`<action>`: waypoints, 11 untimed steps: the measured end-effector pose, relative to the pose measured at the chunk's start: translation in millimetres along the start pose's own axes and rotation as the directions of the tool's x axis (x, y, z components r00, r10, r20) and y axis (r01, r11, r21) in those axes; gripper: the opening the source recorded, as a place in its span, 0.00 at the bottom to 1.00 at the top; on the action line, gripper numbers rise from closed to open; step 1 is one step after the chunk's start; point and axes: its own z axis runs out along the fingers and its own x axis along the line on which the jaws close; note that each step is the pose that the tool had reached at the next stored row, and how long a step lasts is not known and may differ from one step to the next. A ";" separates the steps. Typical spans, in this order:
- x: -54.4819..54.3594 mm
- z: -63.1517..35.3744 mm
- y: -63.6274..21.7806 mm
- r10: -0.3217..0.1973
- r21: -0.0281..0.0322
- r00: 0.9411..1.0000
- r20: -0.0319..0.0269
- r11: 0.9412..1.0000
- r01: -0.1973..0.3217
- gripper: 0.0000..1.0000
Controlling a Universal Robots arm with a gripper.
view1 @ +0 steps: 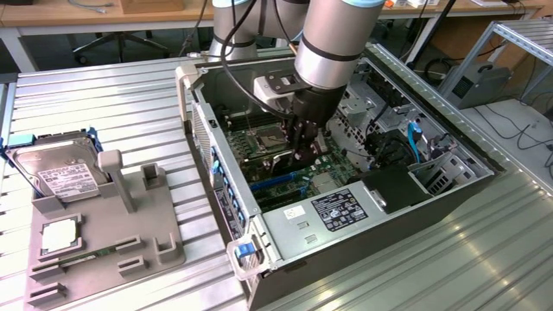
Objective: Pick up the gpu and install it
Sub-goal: 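Insert the gpu into the slot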
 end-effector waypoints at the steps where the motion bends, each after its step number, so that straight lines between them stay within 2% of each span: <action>1: 0.0 0.0 0.3 0.000 0.000 1.000 0.000 1.000 0.000 0.27; 11: -1.0 1.6 3.1 0.000 0.000 1.000 0.000 1.000 0.000 0.27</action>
